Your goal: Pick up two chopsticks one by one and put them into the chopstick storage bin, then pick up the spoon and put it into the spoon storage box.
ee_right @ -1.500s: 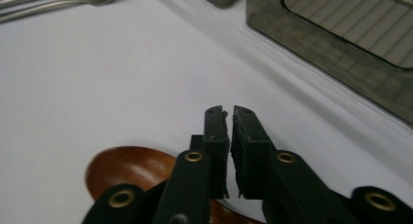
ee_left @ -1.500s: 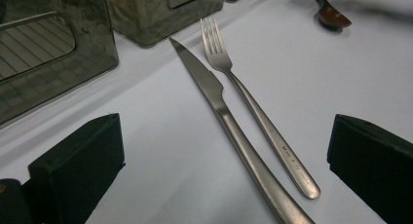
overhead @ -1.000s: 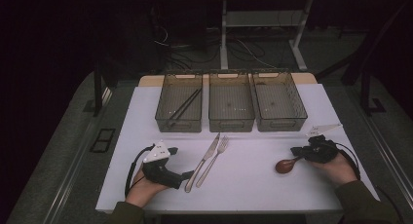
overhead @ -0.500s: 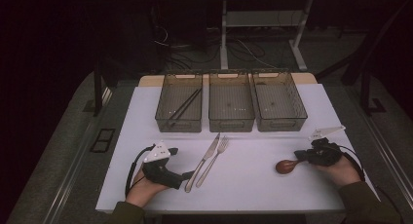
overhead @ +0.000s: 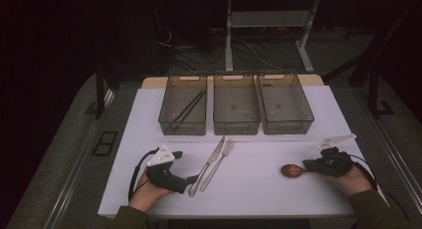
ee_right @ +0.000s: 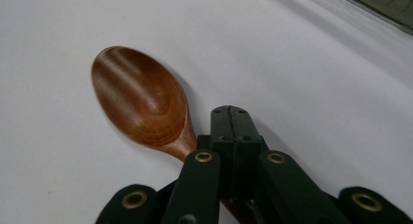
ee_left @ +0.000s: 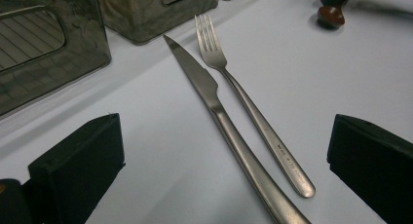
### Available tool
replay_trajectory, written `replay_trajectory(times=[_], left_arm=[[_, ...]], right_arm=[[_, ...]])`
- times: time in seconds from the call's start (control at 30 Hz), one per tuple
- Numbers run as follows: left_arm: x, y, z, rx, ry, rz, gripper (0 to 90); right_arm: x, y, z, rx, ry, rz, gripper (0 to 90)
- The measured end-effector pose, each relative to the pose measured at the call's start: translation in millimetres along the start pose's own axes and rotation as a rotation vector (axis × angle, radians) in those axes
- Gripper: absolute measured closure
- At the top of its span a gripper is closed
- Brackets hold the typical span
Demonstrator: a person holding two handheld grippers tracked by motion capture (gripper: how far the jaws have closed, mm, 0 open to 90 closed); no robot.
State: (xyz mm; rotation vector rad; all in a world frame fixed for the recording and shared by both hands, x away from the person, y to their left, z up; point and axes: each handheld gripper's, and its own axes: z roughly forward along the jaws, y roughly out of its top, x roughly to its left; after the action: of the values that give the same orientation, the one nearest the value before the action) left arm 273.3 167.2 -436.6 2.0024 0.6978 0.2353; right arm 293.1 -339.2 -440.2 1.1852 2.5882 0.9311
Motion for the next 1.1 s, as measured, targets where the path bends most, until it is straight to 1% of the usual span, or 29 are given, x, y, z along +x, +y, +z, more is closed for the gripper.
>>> replay_trajectory(times=[0.03,0.07,0.1,0.2,0.27,0.3,0.37,0.47,0.5,0.53,0.6,0.63,0.73,0.8,0.9,1.0,1.03,1.1], left_arm=[[0.0,0.1,0.0,0.0,0.0,0.001,0.0],[0.2,0.3,-0.2,-0.001,0.0,0.002,0.0],[0.4,0.4,-0.5,-0.001,0.0,0.002,0.0],[0.7,0.5,-1.1,-0.001,-0.002,0.003,0.0],[0.8,0.4,-0.8,-0.009,-0.004,-0.001,0.0],[1.0,0.5,-0.9,-0.01,-0.005,-0.002,0.0],[0.7,0.5,-1.2,-0.015,-0.007,-0.009,0.0],[0.0,0.6,-1.4,-0.01,-0.008,-0.007,0.0],[-0.2,0.9,-1.6,-0.01,-0.008,-0.001,0.0],[-0.6,1.1,-1.6,-0.011,-0.006,0.001,0.0],[-1.1,1.9,-1.5,-0.01,-0.006,0.0,0.0],[-1.3,2.1,-1.2,-0.009,-0.005,-0.001,0.0],[-1.9,2.0,-0.7,-0.008,-0.004,-0.002,0.0],[-1.7,2.2,-0.4,-0.007,-0.005,0.001,0.0],[-1.8,2.1,0.5,-0.004,-0.007,0.006,0.0],[-1.7,1.8,0.8,-0.003,-0.01,0.009,0.0],[-2.1,1.7,0.6,-0.003,-0.01,0.003,0.0],[-1.8,1.6,0.4,-0.002,-0.011,0.003,0.0]], right_arm=[[0.3,-1.0,-0.9,-0.002,-0.004,-0.008,89.0],[1.6,-1.6,-2.1,-0.002,0.003,0.002,89.0],[1.6,-2.5,-3.0,-0.004,0.003,-0.003,89.0],[2.1,-5.2,-5.0,-0.002,0.015,0.008,88.9],[1.6,-6.8,-6.1,-0.007,0.012,0.006,89.0],[1.6,-7.0,-6.8,-0.008,0.019,0.014,89.0],[1.1,-6.9,-8.8,-0.02,0.011,0.018,88.9],[0.8,-5.2,-11.7,-0.068,0.021,0.021,88.2],[1.1,-4.2,-12.4,-0.081,0.028,0.02,83.6],[1.5,-2.9,-12.5,-0.091,0.035,0.018,80.7],[3.5,-0.4,-12.0,-0.112,0.051,0.015,71.6],[4.4,0.7,-11.4,-0.123,0.058,0.016,68.7],[8.0,4.1,-8.2,-0.142,0.085,0.008,58.6],[10.5,6.3,-5.1,-0.141,0.107,-0.012,53.5],[15.2,9.3,0.6,-0.13,0.118,-0.043,48.3],[18.4,11.0,5.5,-0.113,0.124,-0.06,45.0],[19.2,11.4,6.8,-0.107,0.126,-0.063,44.2],[19.8,11.4,9.2,-0.096,0.122,-0.069,43.0]])
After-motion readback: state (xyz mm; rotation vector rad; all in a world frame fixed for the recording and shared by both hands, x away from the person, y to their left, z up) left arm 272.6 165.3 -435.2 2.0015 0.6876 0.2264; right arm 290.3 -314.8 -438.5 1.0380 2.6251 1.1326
